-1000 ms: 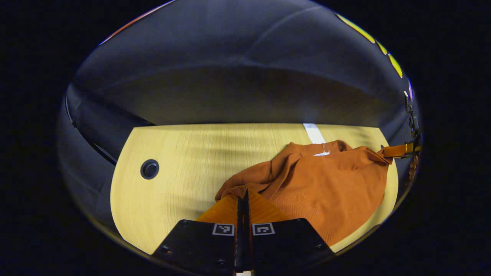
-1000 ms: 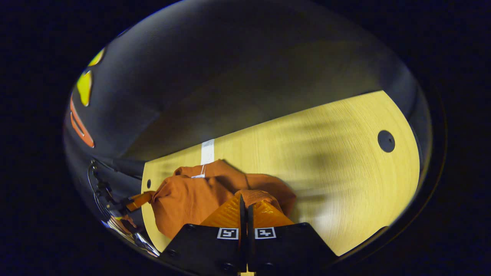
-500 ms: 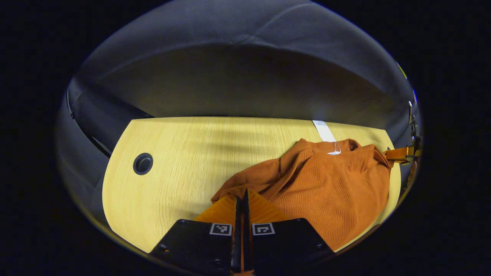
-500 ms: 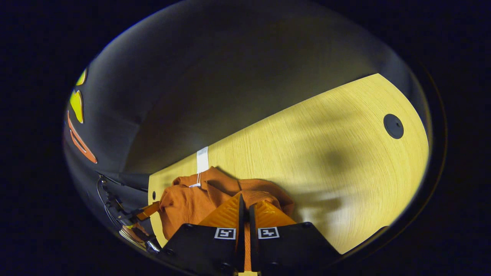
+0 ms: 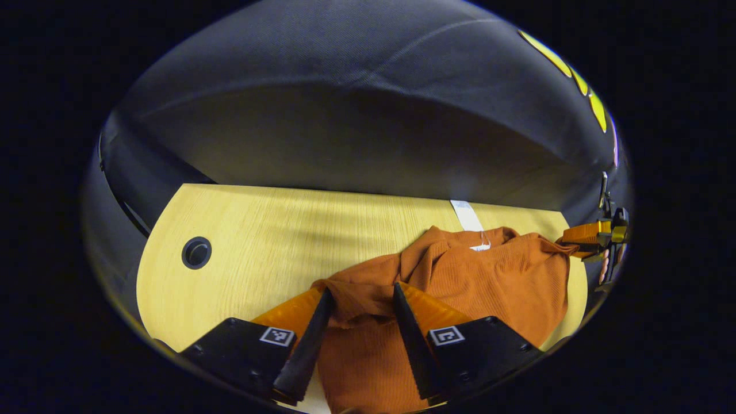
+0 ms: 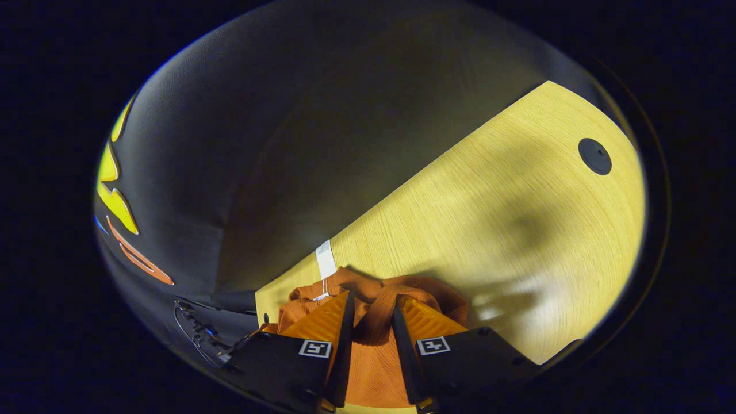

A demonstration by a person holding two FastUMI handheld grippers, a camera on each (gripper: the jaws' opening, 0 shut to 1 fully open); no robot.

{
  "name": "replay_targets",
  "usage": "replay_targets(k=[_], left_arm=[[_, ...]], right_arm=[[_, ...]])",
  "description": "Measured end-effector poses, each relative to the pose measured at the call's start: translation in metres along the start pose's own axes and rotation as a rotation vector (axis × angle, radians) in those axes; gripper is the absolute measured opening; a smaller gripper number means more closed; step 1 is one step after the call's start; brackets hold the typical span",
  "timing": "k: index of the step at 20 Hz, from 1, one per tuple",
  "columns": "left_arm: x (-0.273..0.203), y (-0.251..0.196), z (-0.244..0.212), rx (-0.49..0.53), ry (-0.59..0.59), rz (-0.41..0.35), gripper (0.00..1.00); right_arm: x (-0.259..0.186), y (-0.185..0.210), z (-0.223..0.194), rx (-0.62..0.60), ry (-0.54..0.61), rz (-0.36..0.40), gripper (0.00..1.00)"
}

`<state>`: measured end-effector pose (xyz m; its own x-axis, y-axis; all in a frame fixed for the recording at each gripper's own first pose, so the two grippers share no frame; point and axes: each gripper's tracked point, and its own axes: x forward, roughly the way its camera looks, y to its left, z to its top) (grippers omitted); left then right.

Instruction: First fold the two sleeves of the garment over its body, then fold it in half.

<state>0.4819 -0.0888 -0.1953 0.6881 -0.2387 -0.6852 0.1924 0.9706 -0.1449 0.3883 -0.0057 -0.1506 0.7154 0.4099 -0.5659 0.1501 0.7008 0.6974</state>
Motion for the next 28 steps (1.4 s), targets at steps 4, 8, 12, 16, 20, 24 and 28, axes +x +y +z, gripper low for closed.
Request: replay_targets(k=[4, 8, 12, 16, 20, 24, 28], left_arm=[[-0.010, 0.008, 0.010, 0.004, -0.042, 0.042, 0.96], [-0.036, 0.022, 0.027, 0.013, -0.094, 0.099, 0.97], [-0.090, 0.030, 0.050, -0.020, -0.170, 0.161, 0.98], [-0.162, 0.020, 0.074, -0.059, -0.299, 0.213, 0.99], [-0.254, -0.012, 0.085, -0.014, -0.442, 0.262, 0.99], [-0.320, -0.046, 0.070, 0.071, -0.545, 0.282, 0.98], [-0.372, -0.073, 0.037, 0.082, -0.605, 0.272, 0.98]], right_arm=[[-0.005, 0.013, 0.008, 0.044, -0.040, 0.019, 0.50], [-0.018, 0.015, 0.016, 0.010, -0.082, -0.022, 0.83], [-0.049, 0.026, 0.026, -0.058, -0.147, -0.067, 0.90], [-0.106, 0.061, 0.020, -0.226, -0.246, -0.099, 0.95], [-0.190, 0.095, 0.004, -0.500, -0.461, -0.257, 0.98], [-0.261, 0.150, -0.057, -0.636, -0.609, -0.256, 0.98], [-0.316, 0.178, -0.121, -0.769, -0.720, -0.233, 0.98]])
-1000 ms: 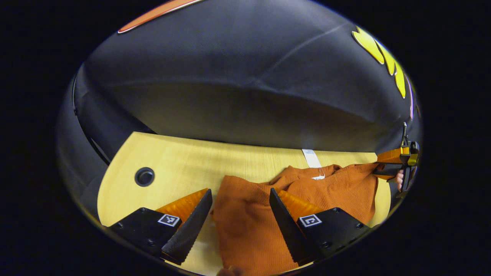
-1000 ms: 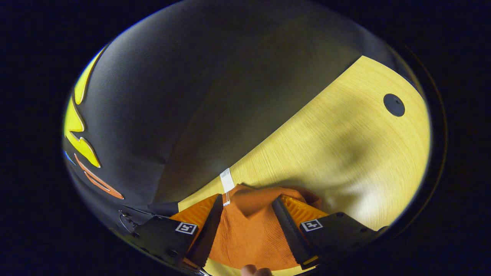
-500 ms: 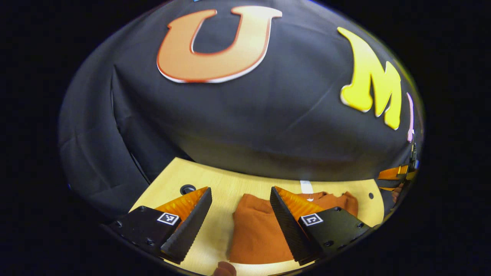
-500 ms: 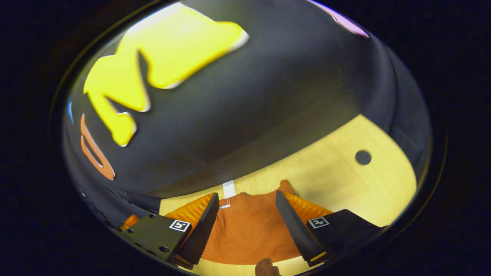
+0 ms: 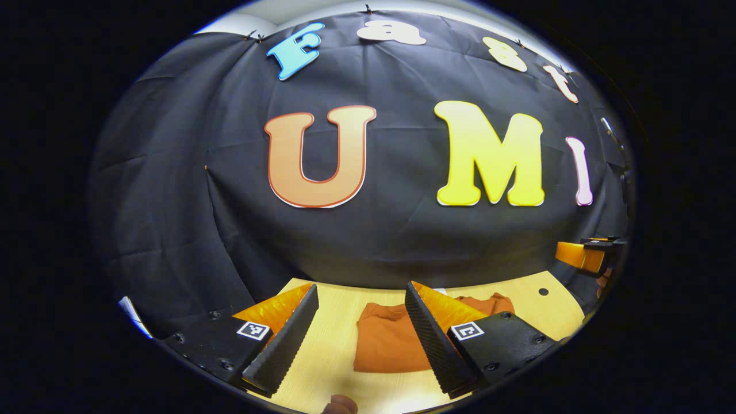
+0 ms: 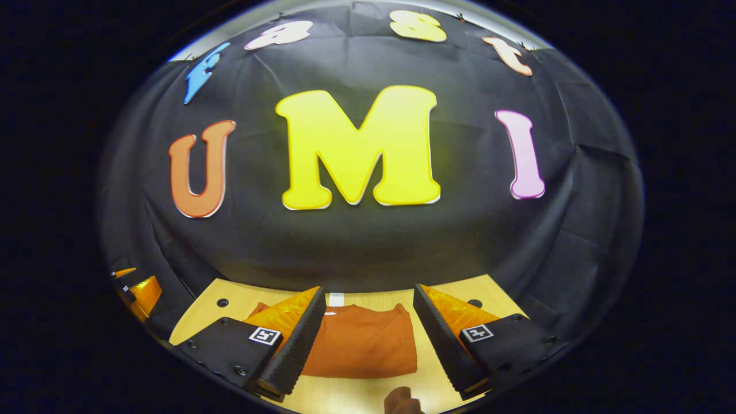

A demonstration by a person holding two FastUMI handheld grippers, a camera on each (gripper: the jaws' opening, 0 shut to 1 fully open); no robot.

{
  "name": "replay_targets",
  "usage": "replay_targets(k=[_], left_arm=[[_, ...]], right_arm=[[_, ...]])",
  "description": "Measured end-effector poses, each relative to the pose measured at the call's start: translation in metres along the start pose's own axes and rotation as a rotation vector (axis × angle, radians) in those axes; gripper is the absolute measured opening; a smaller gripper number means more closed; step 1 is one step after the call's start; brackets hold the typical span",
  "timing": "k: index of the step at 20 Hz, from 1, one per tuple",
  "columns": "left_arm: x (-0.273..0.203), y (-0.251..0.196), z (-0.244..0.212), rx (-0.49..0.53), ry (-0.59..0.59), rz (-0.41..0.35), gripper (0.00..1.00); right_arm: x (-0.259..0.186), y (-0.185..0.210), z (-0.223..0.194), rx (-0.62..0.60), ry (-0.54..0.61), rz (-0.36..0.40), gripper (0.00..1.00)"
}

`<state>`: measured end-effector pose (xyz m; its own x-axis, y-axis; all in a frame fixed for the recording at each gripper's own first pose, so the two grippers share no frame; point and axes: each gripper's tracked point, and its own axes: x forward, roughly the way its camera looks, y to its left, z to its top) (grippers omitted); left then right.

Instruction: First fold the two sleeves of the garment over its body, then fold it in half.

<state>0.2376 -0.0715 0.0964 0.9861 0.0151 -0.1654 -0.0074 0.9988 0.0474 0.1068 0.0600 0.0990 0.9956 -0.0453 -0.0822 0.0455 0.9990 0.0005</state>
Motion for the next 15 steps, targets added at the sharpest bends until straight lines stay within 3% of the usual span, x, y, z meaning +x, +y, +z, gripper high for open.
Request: replay_targets(k=[3, 7, 15], left_arm=[[-0.040, -0.002, -0.003, -0.016, -0.041, 0.013, 0.98], [-0.078, -0.019, -0.022, -0.038, -0.054, -0.028, 0.98], [-0.090, -0.034, -0.025, -0.043, -0.053, -0.077, 0.98]], right_arm=[[-0.057, 0.004, 0.012, -0.064, -0.115, -0.007, 0.94], [-0.121, -0.003, -0.006, -0.070, -0.149, 0.003, 0.95], [-0.132, -0.043, -0.031, -0.003, -0.089, -0.063, 0.96]])
